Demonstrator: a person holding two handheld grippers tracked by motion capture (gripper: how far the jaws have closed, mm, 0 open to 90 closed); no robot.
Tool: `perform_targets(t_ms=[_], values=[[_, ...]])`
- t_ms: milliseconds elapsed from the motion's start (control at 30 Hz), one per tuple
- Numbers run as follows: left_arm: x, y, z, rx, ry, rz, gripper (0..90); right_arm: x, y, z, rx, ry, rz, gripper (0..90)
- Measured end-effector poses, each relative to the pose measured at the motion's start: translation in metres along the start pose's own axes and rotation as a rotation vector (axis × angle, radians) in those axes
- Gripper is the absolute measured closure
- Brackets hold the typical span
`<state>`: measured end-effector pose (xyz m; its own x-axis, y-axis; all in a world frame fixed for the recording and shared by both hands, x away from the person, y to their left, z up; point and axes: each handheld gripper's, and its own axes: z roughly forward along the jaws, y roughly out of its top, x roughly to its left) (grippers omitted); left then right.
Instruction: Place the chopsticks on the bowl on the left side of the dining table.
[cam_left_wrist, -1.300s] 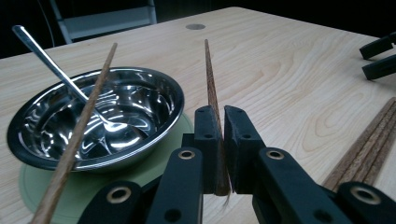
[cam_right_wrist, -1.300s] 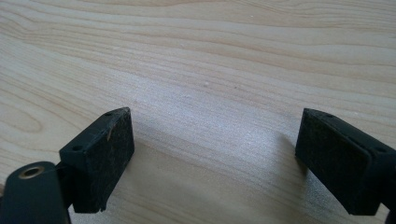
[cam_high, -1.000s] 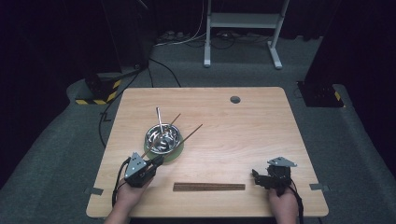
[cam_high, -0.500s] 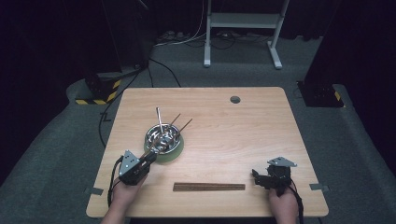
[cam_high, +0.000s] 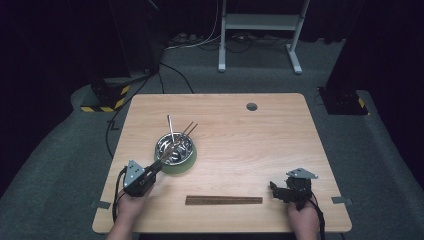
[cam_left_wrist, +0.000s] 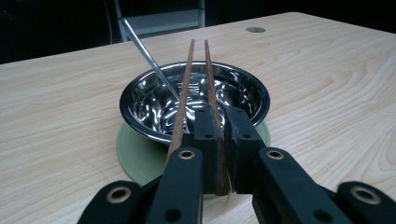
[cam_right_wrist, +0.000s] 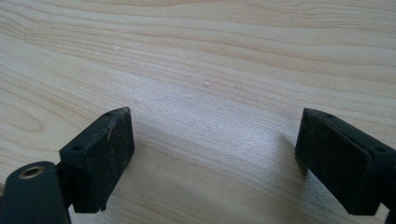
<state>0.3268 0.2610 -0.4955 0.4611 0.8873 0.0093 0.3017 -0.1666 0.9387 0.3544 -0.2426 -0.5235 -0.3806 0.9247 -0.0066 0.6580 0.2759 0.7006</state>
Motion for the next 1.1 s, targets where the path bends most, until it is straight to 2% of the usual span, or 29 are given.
perform_targets(t_ms=[133,333,433,467,500,833,900,933,1033,1100], values=[[0.0015,-0.0005,0.0000,0.001,0.012,-0.005,83.8,0.0000,0.0000,0.0000,0.000,0.000,0.000,11.3],[-0.0002,-0.0013,0.0022,0.015,0.013,0.014,83.7,0.0000,0.0000,0.0000,0.000,0.000,0.000,11.3],[0.0000,-0.0025,0.0045,0.030,0.013,0.011,83.6,0.0000,0.0000,0.0000,0.000,0.001,0.000,11.4],[-0.0006,-0.0030,0.0049,0.034,0.013,-0.002,83.6,0.0000,0.0000,0.0000,0.000,0.001,0.000,11.5],[0.0003,-0.0029,0.0052,0.037,0.010,0.014,83.5,0.0000,0.0000,0.0000,-0.001,0.001,-0.001,11.5],[-0.0008,-0.0037,0.0076,0.054,0.023,0.024,82.8,0.0000,0.0000,-0.0001,-0.001,0.001,-0.002,11.7],[-0.0022,-0.0039,0.0081,0.052,0.032,0.015,81.5,0.0001,0.0000,-0.0001,-0.001,0.002,-0.002,11.6],[-0.0016,-0.0036,0.0083,0.060,0.035,0.029,81.1,0.0003,0.0000,-0.0002,0.002,0.005,-0.001,11.7],[-0.0025,-0.0025,0.0069,0.050,0.043,0.034,78.8,0.0008,-0.0005,0.0011,-0.016,-0.005,-0.005,11.6],[-0.0030,-0.0015,0.0056,0.041,0.055,0.036,70.3,0.0009,-0.0005,0.0011,-0.016,-0.004,-0.006,11.6]])
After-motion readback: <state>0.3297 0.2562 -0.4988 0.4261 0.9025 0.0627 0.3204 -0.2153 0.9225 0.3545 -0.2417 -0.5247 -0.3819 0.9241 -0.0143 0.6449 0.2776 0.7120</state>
